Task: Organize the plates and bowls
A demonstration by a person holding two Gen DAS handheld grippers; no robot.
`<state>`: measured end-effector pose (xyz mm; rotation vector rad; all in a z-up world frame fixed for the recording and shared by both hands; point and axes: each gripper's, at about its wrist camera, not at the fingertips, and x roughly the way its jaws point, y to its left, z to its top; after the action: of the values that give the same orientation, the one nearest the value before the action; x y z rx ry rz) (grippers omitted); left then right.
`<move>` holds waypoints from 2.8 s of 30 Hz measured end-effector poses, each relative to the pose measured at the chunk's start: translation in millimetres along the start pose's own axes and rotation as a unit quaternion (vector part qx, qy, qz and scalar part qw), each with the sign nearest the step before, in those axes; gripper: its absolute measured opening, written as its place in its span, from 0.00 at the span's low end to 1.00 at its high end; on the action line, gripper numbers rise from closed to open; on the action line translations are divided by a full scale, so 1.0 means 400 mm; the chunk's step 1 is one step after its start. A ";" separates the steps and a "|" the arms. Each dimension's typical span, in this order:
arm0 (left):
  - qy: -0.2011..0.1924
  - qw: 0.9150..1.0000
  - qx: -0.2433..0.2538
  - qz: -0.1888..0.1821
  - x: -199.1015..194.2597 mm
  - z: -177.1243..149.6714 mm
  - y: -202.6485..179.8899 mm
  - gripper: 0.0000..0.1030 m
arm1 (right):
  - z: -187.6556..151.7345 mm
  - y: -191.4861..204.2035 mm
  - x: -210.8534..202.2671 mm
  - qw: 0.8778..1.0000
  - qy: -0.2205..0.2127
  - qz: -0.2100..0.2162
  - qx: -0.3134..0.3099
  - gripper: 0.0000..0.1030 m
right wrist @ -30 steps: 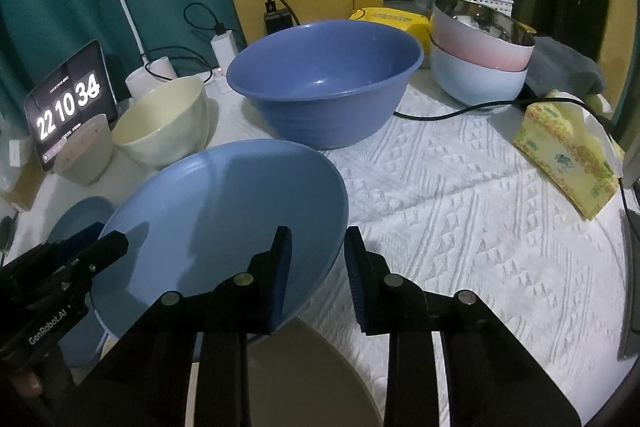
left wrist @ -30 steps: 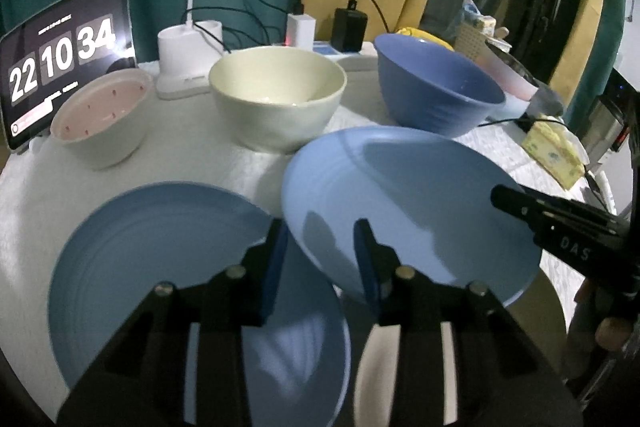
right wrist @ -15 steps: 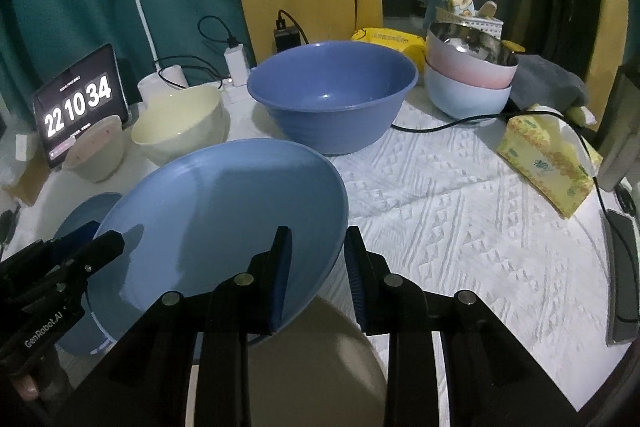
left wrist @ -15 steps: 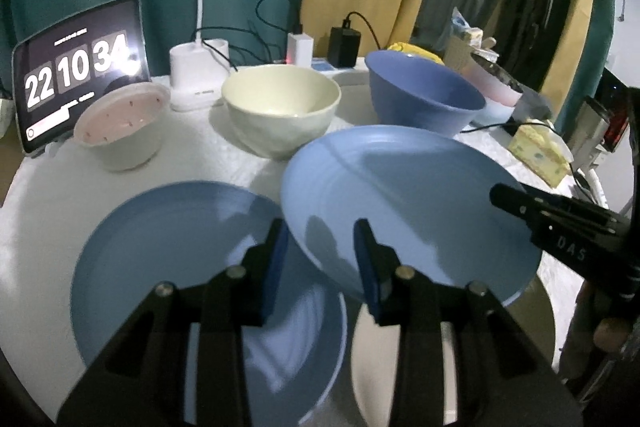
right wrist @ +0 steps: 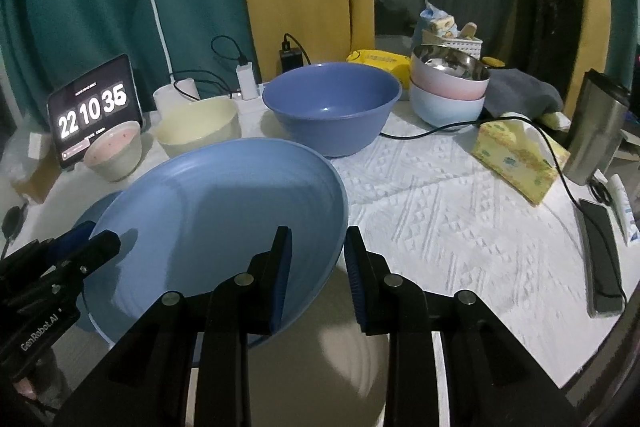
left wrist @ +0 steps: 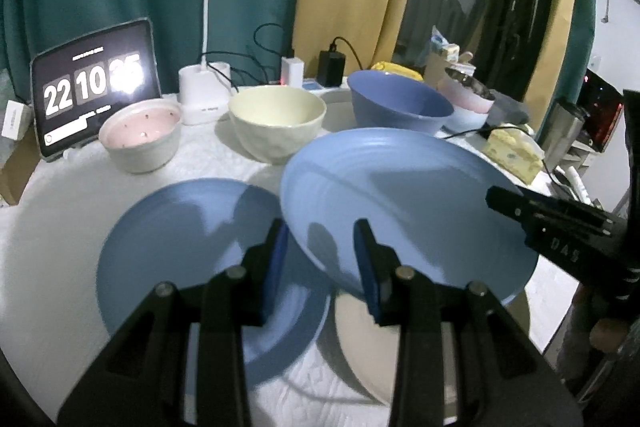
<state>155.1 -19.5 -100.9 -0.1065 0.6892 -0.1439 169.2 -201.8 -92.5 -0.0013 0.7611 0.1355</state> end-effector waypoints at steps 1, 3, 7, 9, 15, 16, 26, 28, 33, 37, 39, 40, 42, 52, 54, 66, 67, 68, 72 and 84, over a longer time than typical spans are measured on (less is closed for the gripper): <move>-0.002 1.000 0.001 -0.001 -0.009 -0.003 -0.002 0.34 | -0.004 0.001 -0.006 1.000 -0.001 -0.001 0.000 0.28; -0.007 1.000 0.003 -0.002 -0.023 -0.008 -0.005 0.34 | -0.013 0.004 -0.023 1.000 -0.004 -0.003 0.000 0.29; -0.014 1.000 0.009 -0.004 -0.048 -0.021 -0.017 0.34 | -0.027 0.004 -0.052 1.000 -0.010 -0.007 0.000 0.29; -0.015 1.000 0.011 -0.005 -0.054 -0.027 -0.021 0.34 | -0.035 0.001 -0.062 1.000 -0.013 -0.008 0.001 0.29; -0.015 1.000 0.017 -0.004 -0.066 -0.048 -0.039 0.34 | -0.064 -0.013 -0.080 1.000 -0.015 -0.009 0.005 0.29; -0.015 1.000 0.018 -0.004 -0.067 -0.051 -0.041 0.34 | -0.069 -0.017 -0.082 1.000 -0.015 -0.008 0.006 0.29; 0.004 1.000 0.028 0.002 -0.048 -0.104 -0.069 0.34 | -0.126 -0.042 -0.074 1.000 -0.006 -0.006 0.015 0.29; 0.010 0.999 0.030 0.002 -0.041 -0.116 -0.074 0.34 | -0.139 -0.049 -0.069 1.000 -0.001 -0.005 0.018 0.29; 0.019 0.999 0.035 0.002 -0.033 -0.138 -0.088 0.34 | -0.163 -0.065 -0.063 1.000 0.005 -0.006 0.021 0.29; 0.024 0.999 0.041 0.004 -0.027 -0.150 -0.100 0.34 | -0.174 -0.070 -0.061 1.000 0.006 -0.009 0.024 0.29; 0.029 0.999 0.044 0.004 -0.022 -0.158 -0.105 0.34 | -0.179 -0.072 -0.058 1.000 0.009 -0.011 0.024 0.29; 0.031 0.998 0.045 0.003 -0.020 -0.160 -0.104 0.34 | -0.182 -0.074 -0.056 1.000 0.011 -0.012 0.024 0.29; 0.038 0.998 0.046 0.000 -0.016 -0.165 -0.103 0.34 | -0.188 -0.078 -0.051 1.000 0.016 -0.012 0.024 0.30; 0.036 0.999 0.033 -0.001 -0.022 -0.167 -0.084 0.45 | -0.194 -0.087 -0.052 0.999 0.014 -0.033 0.023 0.39; 0.032 0.999 0.032 0.002 -0.028 -0.164 -0.078 0.45 | -0.189 -0.092 -0.060 0.999 0.008 -0.039 0.026 0.39; 0.003 1.000 0.009 0.011 -0.070 -0.149 -0.013 0.45 | -0.148 -0.036 -0.104 0.999 -0.019 -0.034 0.010 0.39; 0.000 1.000 0.007 0.013 -0.075 -0.148 -0.004 0.45 | -0.146 -0.029 -0.105 0.999 -0.020 -0.033 0.008 0.39; -0.002 1.000 0.005 0.013 -0.077 -0.147 0.001 0.45 | -0.142 -0.019 -0.106 0.999 -0.021 -0.032 0.006 0.39; -0.009 1.000 -0.006 0.017 -0.088 -0.143 0.036 0.45 | -0.128 0.020 -0.103 0.999 -0.022 -0.027 -0.007 0.39; -0.025 0.998 -0.036 0.037 -0.101 -0.136 0.152 0.45 | -0.104 0.132 -0.065 0.999 -0.012 -0.015 -0.042 0.39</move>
<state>95.6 44.4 -126.2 -0.1538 0.6475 -0.0445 115.7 -154.6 -102.3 -0.0899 0.7308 0.1382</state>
